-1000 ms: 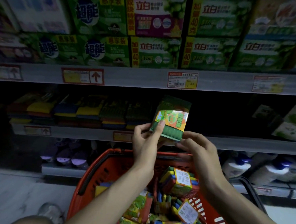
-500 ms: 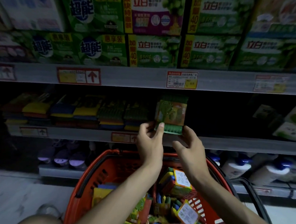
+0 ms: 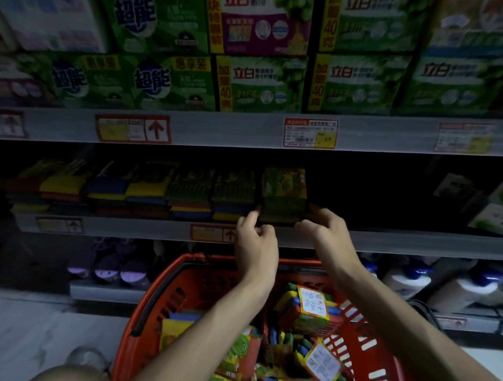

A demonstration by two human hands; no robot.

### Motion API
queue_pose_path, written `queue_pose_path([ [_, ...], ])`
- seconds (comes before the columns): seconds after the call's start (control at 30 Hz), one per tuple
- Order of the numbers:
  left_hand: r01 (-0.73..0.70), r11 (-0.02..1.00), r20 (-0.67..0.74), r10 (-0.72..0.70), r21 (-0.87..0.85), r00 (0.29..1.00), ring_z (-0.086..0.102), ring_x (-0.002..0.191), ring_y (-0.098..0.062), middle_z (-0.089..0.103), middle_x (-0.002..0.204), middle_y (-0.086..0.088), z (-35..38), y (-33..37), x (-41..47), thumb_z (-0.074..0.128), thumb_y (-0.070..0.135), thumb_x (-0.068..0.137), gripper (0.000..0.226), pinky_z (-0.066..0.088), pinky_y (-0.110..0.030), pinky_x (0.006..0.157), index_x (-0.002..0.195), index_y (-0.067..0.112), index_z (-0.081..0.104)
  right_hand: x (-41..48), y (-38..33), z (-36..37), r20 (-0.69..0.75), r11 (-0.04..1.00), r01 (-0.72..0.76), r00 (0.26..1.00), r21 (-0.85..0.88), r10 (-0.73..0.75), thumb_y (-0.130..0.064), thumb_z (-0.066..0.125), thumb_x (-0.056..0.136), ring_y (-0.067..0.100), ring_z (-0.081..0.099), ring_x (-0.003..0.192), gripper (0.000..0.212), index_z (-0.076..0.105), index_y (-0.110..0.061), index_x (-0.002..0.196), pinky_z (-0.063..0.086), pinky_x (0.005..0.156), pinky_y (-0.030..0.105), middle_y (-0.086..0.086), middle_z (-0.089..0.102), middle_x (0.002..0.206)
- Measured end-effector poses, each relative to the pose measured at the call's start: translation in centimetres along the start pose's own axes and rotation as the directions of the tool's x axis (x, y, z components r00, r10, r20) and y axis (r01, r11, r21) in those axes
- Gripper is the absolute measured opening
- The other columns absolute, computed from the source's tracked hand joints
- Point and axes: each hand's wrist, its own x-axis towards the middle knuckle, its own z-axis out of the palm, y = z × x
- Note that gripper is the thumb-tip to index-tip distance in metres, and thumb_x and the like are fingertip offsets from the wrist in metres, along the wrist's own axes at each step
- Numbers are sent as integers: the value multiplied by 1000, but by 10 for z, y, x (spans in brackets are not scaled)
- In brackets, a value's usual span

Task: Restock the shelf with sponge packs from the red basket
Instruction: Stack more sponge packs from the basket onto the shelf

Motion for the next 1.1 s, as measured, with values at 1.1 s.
queue_pose_path([
  [1.1,50,997,71,-54,58,996,57,72,-19,63,89,5,-12,17,-3,52,16,102,18,36,-25,56,107,34,52,20,1,11,-5,987,-22,1000,157,23,-6,67,91,7,62,90,51,54,-14,139,55,61,24,-17,62,104],
])
